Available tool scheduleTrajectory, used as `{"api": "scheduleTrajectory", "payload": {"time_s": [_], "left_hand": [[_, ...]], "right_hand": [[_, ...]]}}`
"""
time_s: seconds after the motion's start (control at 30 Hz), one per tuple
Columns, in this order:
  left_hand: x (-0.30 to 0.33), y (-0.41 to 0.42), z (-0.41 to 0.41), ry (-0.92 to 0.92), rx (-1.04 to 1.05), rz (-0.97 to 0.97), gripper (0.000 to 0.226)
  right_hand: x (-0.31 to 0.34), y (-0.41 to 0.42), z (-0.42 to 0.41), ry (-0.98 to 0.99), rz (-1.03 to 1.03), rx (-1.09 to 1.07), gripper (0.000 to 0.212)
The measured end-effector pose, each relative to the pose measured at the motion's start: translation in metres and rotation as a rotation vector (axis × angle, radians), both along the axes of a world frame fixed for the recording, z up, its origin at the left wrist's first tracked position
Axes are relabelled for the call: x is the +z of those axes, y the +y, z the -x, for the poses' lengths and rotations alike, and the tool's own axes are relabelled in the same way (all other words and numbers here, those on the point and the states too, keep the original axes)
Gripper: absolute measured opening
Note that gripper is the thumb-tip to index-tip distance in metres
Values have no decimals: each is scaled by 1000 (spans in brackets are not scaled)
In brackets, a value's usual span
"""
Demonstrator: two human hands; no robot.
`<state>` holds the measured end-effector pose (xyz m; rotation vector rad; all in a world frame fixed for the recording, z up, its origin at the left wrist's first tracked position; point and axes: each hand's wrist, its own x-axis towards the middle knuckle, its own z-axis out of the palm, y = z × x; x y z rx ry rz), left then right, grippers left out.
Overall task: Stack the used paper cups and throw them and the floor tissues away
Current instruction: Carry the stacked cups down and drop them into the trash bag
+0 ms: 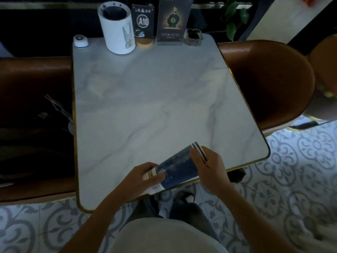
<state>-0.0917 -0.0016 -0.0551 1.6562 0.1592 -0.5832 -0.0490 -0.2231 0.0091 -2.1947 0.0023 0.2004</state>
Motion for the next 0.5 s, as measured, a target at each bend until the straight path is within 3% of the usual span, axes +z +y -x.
{"api": "scheduleTrajectory", "payload": {"time_s": [0.13,0.2,0.37,0.5], "left_hand": [[-13,-22,-9,187,84,123,28],[-15,-38,-13,221,122,157,32],[-13,-84,-17,220,172,150,43],[-6,-134,-14,182,171,109,27]], "right_hand": [[1,-35,7,-35,-8,-126,38],[-2,-55,12,-34,-12,-155,37],[-2,-109,22,-46,-3,-154,37],[0,-174,32,-45,39,-135,23]]}}
